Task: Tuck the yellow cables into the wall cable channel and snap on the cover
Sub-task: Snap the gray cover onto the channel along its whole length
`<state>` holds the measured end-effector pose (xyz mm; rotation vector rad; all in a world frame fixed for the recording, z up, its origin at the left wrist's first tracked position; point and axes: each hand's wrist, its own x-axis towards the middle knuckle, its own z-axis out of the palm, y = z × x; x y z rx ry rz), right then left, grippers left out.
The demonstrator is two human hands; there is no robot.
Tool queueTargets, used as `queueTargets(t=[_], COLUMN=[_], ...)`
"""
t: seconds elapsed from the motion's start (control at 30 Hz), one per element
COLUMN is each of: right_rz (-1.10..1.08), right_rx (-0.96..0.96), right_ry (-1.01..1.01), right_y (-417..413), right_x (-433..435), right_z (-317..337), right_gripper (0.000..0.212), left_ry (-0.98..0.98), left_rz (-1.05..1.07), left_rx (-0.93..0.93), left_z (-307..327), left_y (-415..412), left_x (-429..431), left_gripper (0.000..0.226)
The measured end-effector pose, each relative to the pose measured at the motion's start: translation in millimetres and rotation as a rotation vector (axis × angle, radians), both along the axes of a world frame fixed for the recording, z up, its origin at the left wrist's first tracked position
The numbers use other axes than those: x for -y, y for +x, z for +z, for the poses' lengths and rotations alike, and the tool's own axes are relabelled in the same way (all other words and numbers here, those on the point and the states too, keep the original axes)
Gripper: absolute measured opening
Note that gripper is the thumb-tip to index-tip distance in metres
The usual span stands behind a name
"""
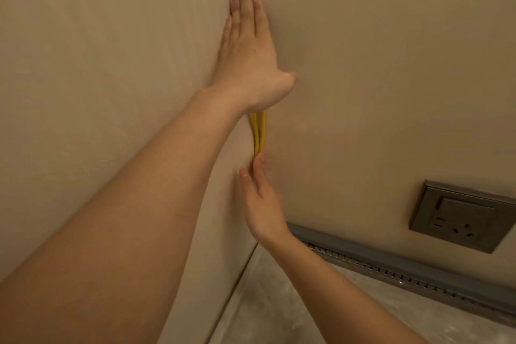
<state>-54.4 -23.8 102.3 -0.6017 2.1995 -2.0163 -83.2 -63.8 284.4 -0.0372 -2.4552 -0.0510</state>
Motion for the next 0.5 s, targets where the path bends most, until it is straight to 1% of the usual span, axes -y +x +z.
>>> queueTargets(t=[0.07, 0.1, 0.2, 0.27, 0.33, 0.43, 0.5], right_rz=[0.074, 0.114, 0.133, 0.114, 0.133, 0.155, 0.169], right_rx=[0.035, 0.071, 0.147, 0.164, 0.178, 0.187, 0.174], right_ry=[0.026, 0.006, -0.162, -0.2, -0.167, -0.138, -0.113], right_y=[-3, -4, -4, 1, 7, 9, 7], right_x=[-5, -8, -21, -26, -26, -23, -21], right_z=[3, 5, 5, -4, -17, -25, -24], right_gripper=[0.062, 0.062, 0.058, 0.056, 0.059, 0.064, 0.066], left_ry=[-0.002, -0.004, -0.019, -0.035, -0.109, -0.303, -0.388], left_rz=[0.007, 0.009, 0.018, 0.029, 0.078, 0.19, 0.24], left_rx=[-0.006, -0.005, 0.005, 0.012, 0.001, -0.072, -0.108], left_z=[1, 1, 4, 4, -2, -26, -44], left_y=[0, 0, 2, 2, 3, 4, 6], left_x=[-1, -1, -2, -1, -1, 1, 3], left_gripper=[0.106, 0.105, 0.105, 0.103, 0.099, 0.084, 0.081])
